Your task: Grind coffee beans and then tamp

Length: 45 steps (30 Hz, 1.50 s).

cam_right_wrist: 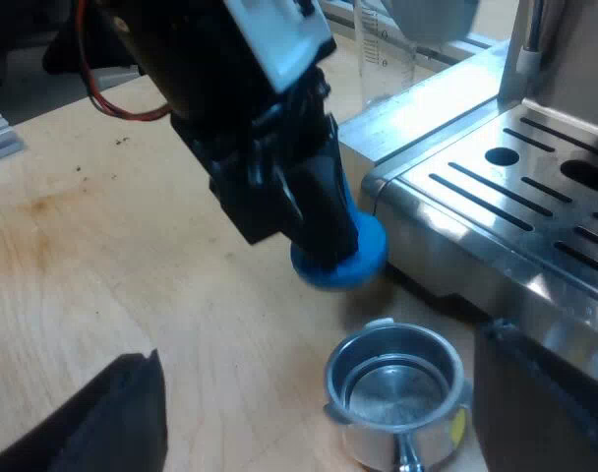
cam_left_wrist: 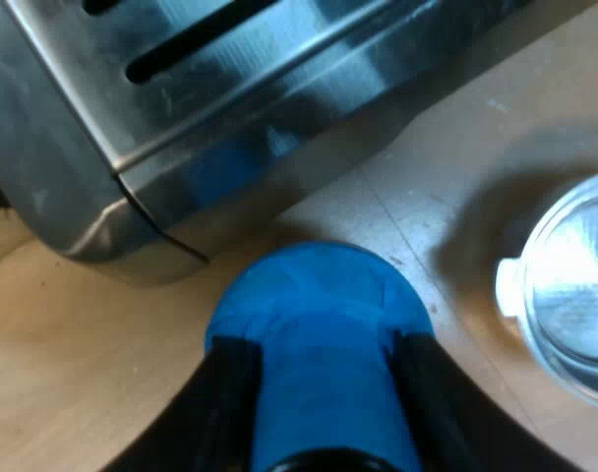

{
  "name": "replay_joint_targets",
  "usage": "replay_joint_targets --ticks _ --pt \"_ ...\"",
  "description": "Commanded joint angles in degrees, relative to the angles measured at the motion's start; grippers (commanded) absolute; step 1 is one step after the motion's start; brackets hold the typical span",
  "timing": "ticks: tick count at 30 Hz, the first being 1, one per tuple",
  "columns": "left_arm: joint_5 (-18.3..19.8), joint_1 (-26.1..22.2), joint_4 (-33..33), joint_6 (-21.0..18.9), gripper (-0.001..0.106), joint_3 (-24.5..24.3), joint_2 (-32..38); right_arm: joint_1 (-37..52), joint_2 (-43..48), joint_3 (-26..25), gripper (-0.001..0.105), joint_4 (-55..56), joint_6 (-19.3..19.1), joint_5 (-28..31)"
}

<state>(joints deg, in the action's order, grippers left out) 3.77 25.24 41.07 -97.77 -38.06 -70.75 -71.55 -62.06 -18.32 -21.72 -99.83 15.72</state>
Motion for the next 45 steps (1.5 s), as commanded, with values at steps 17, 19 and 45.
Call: replay_joint_targets --ticks 17,19,45 --pt "-0.1 -0.1 -1.2 -0.1 0.0 -0.2 -7.7 -0.1 0.1 -0.2 0.066 -0.3 -0.7 -0.6" --pt "-0.1 -0.1 -1.2 -0.1 0.0 -0.2 -7.7 -0.1 0.1 -0.2 0.066 -0.3 -0.7 -0.6" --pt "3.6 -0.1 0.9 0.4 0.074 -0.2 -7.7 -0.1 0.1 -0.2 0.066 -0.3 -0.3 -1.6"
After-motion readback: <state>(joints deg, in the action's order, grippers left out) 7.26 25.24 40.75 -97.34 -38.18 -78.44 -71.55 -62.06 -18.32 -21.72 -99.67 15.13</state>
